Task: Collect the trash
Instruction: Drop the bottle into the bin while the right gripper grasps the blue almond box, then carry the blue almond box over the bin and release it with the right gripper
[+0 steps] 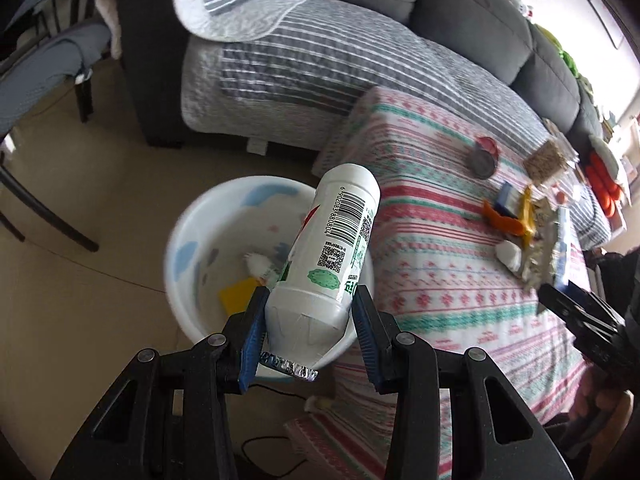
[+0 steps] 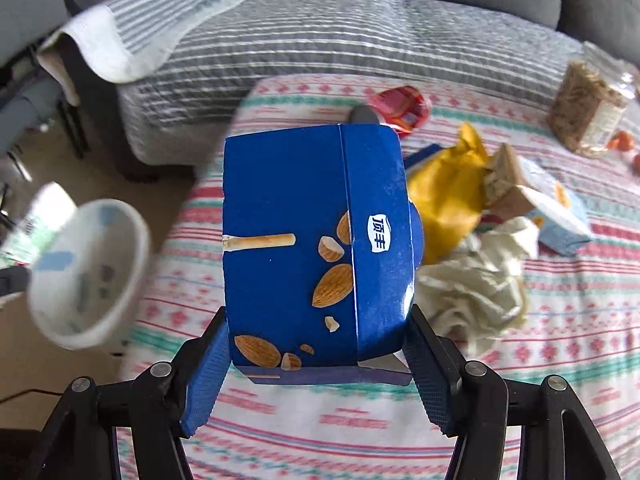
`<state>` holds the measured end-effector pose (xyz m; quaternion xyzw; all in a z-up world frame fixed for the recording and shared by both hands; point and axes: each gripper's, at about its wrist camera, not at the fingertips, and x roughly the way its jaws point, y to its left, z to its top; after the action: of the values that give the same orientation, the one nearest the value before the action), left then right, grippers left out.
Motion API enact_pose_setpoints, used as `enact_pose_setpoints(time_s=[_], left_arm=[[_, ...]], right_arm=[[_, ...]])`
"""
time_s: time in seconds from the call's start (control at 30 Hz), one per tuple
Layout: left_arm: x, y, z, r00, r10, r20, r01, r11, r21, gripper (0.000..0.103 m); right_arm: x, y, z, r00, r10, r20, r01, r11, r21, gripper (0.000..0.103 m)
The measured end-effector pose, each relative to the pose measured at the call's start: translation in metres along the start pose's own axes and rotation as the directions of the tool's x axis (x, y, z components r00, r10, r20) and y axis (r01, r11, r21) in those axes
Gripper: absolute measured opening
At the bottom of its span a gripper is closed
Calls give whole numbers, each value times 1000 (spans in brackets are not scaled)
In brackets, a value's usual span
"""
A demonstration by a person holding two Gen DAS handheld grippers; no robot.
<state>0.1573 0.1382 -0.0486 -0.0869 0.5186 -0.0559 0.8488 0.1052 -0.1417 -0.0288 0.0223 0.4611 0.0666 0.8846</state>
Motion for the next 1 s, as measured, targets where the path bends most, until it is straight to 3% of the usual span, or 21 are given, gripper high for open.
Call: enact_pose_setpoints(time_s=[0.23,0.3,0.37,0.67,1.0], left_arm=[[19,15,5,995,96,-6,-96,995,21,49],[21,20,5,988,155,-8,-155,988,14,75],[16,24,4,981,194,16,-194,981,7,83],[-4,47,-10,959,284,12,-284,959,0,86],[-18,87,-24,951,309,-1,-308,949,-58,87]], right_arm=[[11,19,5,997,72,-15,-72,997,7,69],[14,26,6,996,88,-16,-88,996,1,70],[17,32,7,994,106,-16,-106,994,-3,70],[30,57,14,986,165,-35,-166,986,-17,70],[63,110,25,965,236,-115,-242,969,-44,70]])
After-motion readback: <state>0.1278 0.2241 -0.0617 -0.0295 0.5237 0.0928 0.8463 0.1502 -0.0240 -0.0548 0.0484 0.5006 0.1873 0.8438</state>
